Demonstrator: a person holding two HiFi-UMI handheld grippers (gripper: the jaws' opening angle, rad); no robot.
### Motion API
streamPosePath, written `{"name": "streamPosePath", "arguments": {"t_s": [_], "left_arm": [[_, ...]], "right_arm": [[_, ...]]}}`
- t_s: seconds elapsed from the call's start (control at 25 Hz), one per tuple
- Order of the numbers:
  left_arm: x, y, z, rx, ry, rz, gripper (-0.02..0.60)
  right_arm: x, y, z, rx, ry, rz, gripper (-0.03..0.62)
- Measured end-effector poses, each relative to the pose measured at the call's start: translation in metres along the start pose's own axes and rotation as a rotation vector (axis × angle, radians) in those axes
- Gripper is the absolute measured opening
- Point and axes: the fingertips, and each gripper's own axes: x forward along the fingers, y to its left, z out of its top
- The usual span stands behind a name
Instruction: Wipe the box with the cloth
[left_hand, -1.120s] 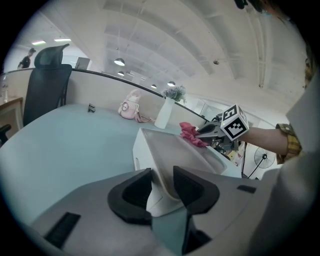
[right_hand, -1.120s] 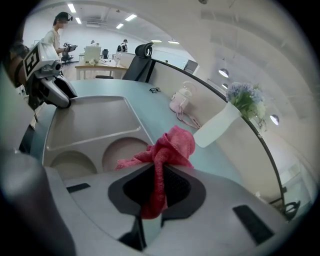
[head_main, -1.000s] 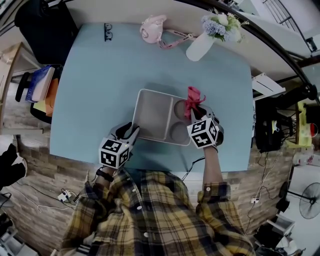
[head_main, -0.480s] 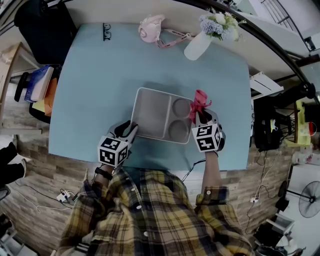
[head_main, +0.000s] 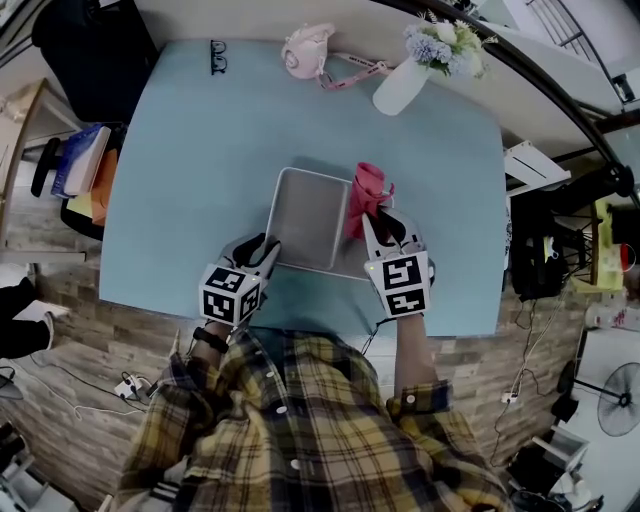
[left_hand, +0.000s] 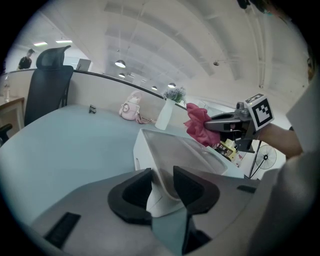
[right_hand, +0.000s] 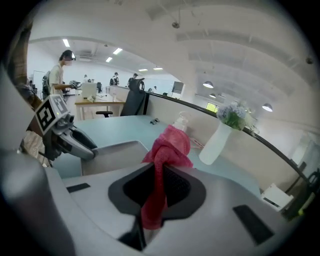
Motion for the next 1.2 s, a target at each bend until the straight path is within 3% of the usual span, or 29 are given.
{"name": "streamPosePath", "arguments": {"t_s": [0.16,0.36,0.64,0.84,1.2], "left_arm": [[0.0,0.0,0.0,-0.007,-0.005,0.004,0.133],[0.0,0.0,-0.001,-0.015,-0.012,0.007,0.133],[-0.001,0.002,-0.002,-0.023,-0.024,0.006,0.133],[-0.002,0.002,-0.001,-0.026,-0.025,0.004,0.133],[-0.001,0.002,-0.001,-0.02,-0.022,-0.011,0.133]], "right_arm": [[0.017,0.041,0.03,-0.029,-0.056,0.105,0.046],[0.036,0.083,0.047,-0.082,-0.052,0.195,0.046],[0.07,0.127,0.044,-0.111,-0.001,0.324,0.046],[0.086,0.132,0.022,-0.19,0.076,0.329,0.046],[0.083,0.113,0.006,-0.201,0.105,0.296,0.046]]}}
